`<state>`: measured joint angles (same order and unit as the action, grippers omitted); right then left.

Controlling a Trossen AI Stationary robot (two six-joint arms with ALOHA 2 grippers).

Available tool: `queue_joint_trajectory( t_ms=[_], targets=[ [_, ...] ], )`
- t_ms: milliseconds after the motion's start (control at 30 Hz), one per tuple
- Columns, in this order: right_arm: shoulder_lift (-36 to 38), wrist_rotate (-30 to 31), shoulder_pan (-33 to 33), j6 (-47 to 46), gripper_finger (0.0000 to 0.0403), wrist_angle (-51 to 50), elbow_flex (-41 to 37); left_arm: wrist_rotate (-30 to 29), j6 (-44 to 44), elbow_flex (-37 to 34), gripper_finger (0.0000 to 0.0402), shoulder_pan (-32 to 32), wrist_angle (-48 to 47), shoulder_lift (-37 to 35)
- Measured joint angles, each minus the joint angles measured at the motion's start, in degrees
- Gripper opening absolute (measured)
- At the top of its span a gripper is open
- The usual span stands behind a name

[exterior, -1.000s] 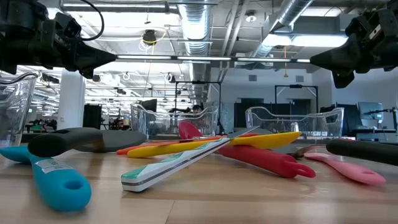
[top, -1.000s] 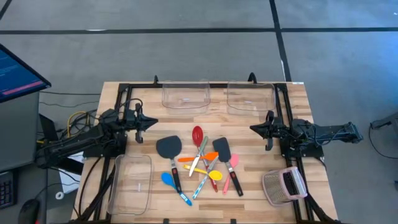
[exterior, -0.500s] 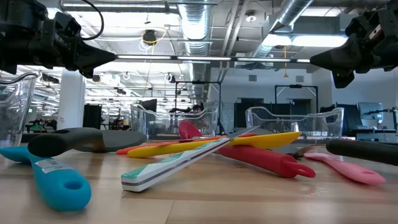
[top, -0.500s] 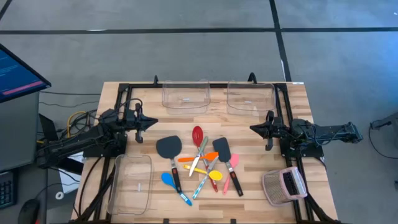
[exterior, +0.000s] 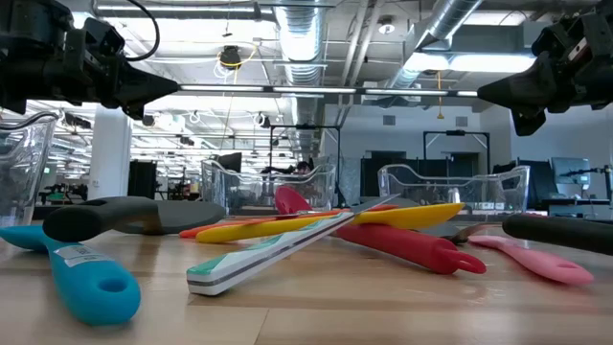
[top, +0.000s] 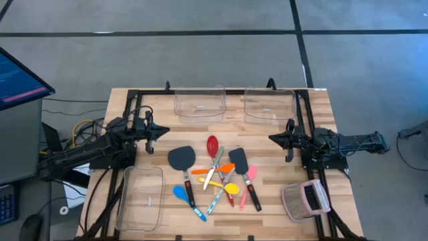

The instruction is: Pick & Place Kitchen Items

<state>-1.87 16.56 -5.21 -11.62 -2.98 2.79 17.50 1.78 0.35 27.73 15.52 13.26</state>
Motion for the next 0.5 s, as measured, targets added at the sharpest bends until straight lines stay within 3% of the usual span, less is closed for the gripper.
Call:
queue_joint_trajectory(
  t_ms=[500],
  targets=[
    [0.0, 0.0, 0.0, 0.0, 0.0, 0.0, 0.0, 0.1, 0.2, 0.0, 0.0008, 0.0, 0.4, 0.0]
  ],
)
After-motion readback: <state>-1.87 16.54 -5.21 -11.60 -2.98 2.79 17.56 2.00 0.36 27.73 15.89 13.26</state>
